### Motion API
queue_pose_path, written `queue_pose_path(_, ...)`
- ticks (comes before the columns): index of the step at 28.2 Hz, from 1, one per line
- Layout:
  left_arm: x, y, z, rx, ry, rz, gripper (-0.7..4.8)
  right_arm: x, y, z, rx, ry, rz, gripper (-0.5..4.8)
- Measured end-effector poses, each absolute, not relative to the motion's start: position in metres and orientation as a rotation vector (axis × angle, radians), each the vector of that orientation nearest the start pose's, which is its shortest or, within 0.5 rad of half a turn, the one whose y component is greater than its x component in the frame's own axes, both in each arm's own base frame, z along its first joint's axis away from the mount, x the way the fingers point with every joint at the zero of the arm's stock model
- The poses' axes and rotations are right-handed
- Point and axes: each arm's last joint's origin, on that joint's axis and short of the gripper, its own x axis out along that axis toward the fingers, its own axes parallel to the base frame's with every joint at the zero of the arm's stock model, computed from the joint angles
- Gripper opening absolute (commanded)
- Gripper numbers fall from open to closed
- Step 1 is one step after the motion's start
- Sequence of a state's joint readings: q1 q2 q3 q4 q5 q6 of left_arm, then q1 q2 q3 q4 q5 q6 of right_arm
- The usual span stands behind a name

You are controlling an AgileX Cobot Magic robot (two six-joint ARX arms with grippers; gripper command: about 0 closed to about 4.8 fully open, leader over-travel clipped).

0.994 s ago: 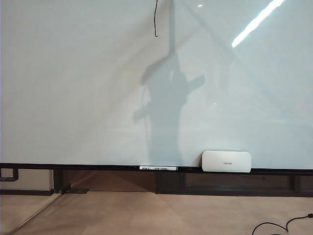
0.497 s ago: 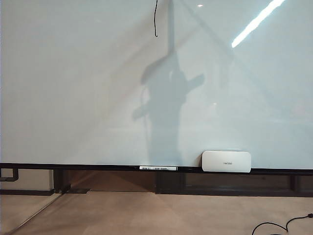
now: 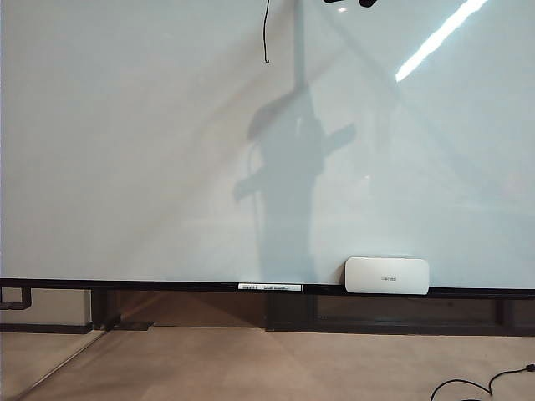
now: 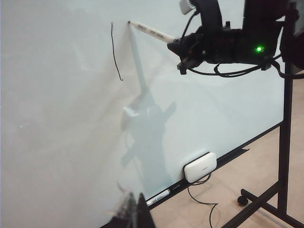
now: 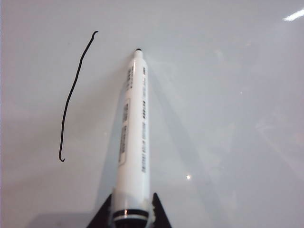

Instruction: Reach to the right to find the marker pen, pick it up, and write the number 18 on the whiteboard.

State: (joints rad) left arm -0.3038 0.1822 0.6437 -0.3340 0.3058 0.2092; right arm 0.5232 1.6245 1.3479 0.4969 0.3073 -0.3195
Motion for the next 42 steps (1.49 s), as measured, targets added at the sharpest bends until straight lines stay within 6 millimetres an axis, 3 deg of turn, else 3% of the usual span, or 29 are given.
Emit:
queue_pose_path(19, 0.043, -0.023, 0.326, 0.203, -0.193, -0.593, -0.05, 0.338, 0.184, 0.356, -0.253, -0.04, 0.197, -0.02)
queue_pose_path(32, 0.043, -0.023, 0.326, 0.203, -0.19, -0.593, -0.05, 0.344, 0.188, 0.319, -0.276, 0.109, 0.197, -0.02)
queue_pose_path(42, 0.043, -0.023, 0.326, 0.203, -0.19, -0.594, -0.05, 0.34, 0.188, 0.32, -0.275, 0.105, 0.202, -0.02)
